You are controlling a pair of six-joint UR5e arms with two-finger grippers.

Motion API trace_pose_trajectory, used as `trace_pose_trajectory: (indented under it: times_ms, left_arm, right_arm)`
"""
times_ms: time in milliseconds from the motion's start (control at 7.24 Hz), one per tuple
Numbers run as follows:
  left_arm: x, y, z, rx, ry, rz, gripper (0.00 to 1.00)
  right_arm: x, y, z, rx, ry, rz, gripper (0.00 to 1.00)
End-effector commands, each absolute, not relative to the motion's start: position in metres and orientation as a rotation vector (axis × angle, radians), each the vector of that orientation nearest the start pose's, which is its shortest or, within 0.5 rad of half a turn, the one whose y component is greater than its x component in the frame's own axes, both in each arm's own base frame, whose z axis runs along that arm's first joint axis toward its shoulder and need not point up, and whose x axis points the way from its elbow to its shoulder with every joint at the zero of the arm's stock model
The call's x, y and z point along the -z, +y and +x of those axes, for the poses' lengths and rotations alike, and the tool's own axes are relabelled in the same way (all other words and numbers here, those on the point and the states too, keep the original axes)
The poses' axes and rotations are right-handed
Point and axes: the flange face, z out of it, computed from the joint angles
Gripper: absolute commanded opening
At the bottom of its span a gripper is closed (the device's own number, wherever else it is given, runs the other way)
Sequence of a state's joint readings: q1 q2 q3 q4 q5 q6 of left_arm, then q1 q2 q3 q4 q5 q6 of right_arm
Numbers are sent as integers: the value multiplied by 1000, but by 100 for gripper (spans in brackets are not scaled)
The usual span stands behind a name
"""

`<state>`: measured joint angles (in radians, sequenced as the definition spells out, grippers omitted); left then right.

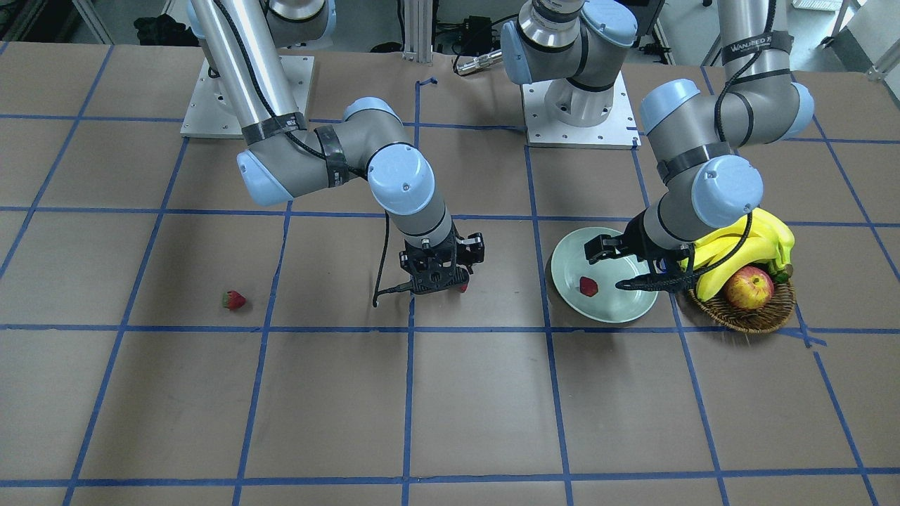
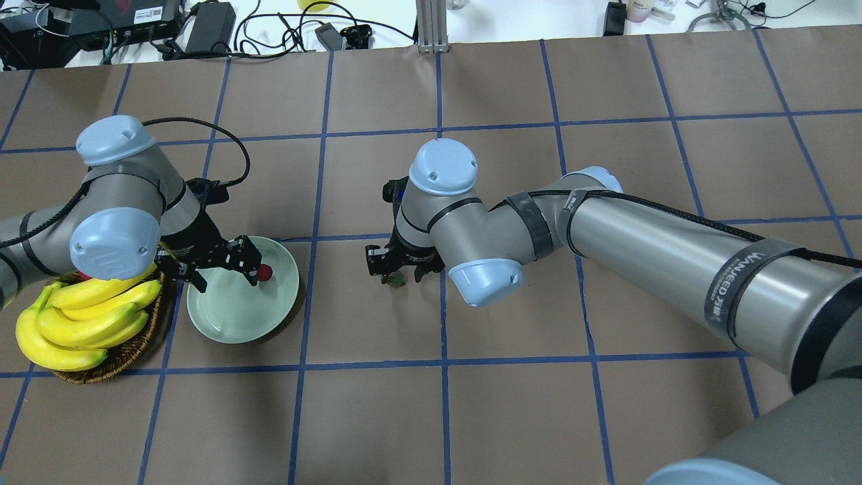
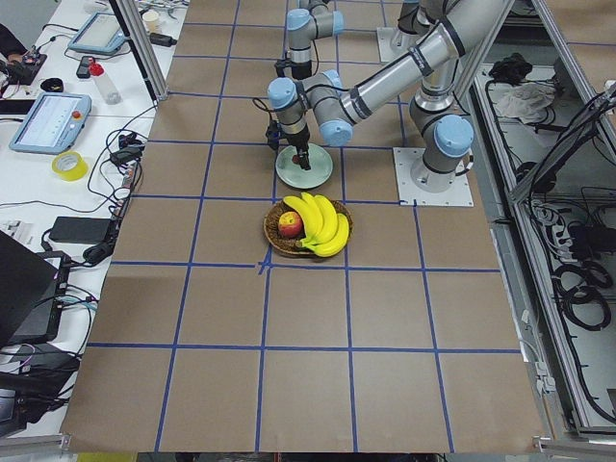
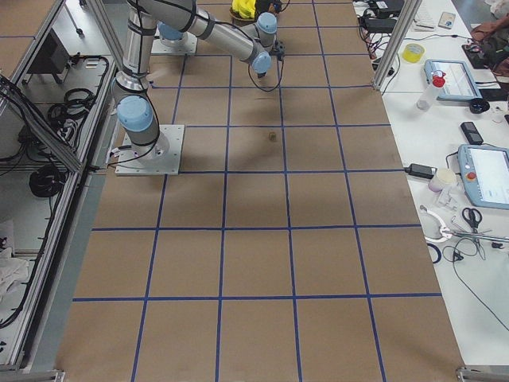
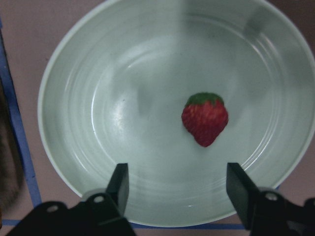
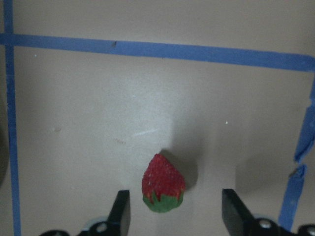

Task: Collect all strawberries into plate
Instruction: 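Place the strawberry on the plate with the left gripper while the right carries another, then set the strawberry near the plate with the right gripper while the left withdraws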

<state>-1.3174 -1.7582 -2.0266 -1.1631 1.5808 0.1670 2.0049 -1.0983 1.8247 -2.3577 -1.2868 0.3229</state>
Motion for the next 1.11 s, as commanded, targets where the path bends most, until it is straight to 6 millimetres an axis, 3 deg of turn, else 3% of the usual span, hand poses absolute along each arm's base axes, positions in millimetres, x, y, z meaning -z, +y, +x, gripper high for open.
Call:
trace_pose_trajectory:
  times_ms: [0,138,276,415,553,829,967]
  left_arm:
    - [-255,-493,-14,-294,3152,-127,100]
    - [-272,-494,-18,-238,3154,-137,100]
    - [-283,-493,-36,-192,3198,-157,100]
    - [-285,-493,-62,-176,3185,-290,100]
    - [-283,-489,-92,-183,3177,-271,100]
    - [-273,-486,-161,-92,3165,-372,100]
    - [-262,-480,-199,-73,3161,-389,100]
  right_arm:
    - [-199,-471,394,-45,2853,-177,93]
    - [-208,-476,388,8,2909,-174,100]
    - [-214,-483,374,17,2938,-149,100]
    - [-229,-488,355,10,2959,-106,100]
    - [-244,-502,310,25,3053,-82,100]
    - [-278,-529,200,-37,3108,-23,100]
    - [-286,-535,162,-41,3109,-113,100]
